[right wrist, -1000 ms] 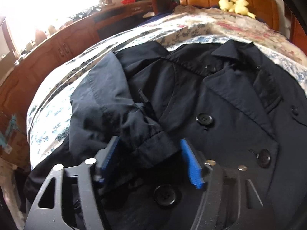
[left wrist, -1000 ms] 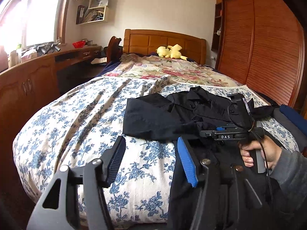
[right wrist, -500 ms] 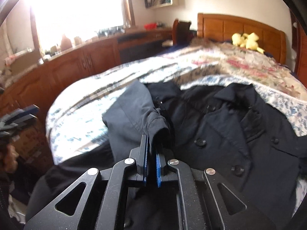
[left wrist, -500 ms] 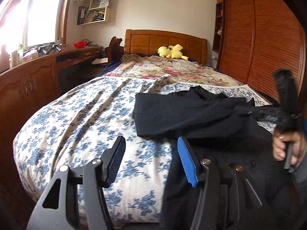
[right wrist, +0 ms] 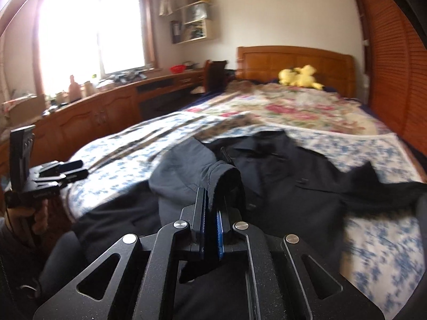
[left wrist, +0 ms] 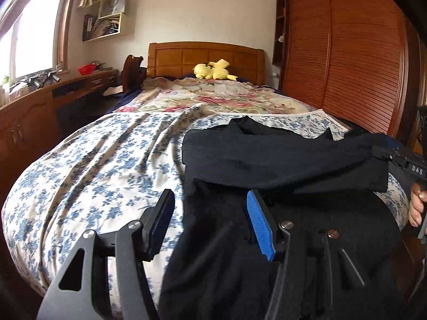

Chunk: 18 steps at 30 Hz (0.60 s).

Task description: Fold large clothes

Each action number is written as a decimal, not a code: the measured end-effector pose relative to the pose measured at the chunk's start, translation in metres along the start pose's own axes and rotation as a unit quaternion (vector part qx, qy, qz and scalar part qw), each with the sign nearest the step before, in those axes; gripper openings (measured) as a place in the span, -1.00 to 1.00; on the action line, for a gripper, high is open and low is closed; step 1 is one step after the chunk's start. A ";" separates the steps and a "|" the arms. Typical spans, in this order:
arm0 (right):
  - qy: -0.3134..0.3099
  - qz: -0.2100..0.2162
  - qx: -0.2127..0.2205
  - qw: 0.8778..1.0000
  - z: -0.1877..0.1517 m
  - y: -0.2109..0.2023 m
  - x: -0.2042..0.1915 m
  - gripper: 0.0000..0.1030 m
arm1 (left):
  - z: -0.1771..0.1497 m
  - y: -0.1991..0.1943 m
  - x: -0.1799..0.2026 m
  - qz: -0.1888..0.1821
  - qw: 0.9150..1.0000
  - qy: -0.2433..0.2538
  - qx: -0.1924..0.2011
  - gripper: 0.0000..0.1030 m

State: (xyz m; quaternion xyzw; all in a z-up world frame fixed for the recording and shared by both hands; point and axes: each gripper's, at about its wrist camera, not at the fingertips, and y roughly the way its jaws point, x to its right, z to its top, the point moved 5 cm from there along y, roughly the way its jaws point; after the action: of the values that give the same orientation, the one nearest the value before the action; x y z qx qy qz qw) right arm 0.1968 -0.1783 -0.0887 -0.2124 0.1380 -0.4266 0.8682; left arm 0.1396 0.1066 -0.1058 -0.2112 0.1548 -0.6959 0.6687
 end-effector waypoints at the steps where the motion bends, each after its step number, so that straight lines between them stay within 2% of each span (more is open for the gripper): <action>1: 0.003 -0.007 -0.002 1.000 -0.004 -0.004 0.006 -0.93 | 0.001 0.003 0.004 -0.002 1.000 0.003 0.000 0.08; 5: 0.029 -0.035 -0.024 0.999 -0.033 -0.015 0.031 -0.93 | 0.004 0.013 0.015 -0.007 1.000 0.008 -0.002 0.08; 14: 0.048 -0.100 -0.067 0.992 -0.081 -0.036 0.049 -0.93 | 0.012 0.048 0.036 -0.021 1.000 0.017 -0.009 0.08; 18: 0.060 -0.102 -0.082 0.990 -0.097 -0.036 0.057 -0.93 | 0.018 0.066 0.047 -0.029 0.999 0.023 -0.011 0.08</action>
State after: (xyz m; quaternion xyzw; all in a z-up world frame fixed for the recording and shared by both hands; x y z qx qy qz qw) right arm 0.1650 -0.2677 -0.1588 -0.2695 0.2023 -0.5121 0.7901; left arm 0.2052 0.0569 -0.1195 -0.2068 0.1713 -0.7178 0.6423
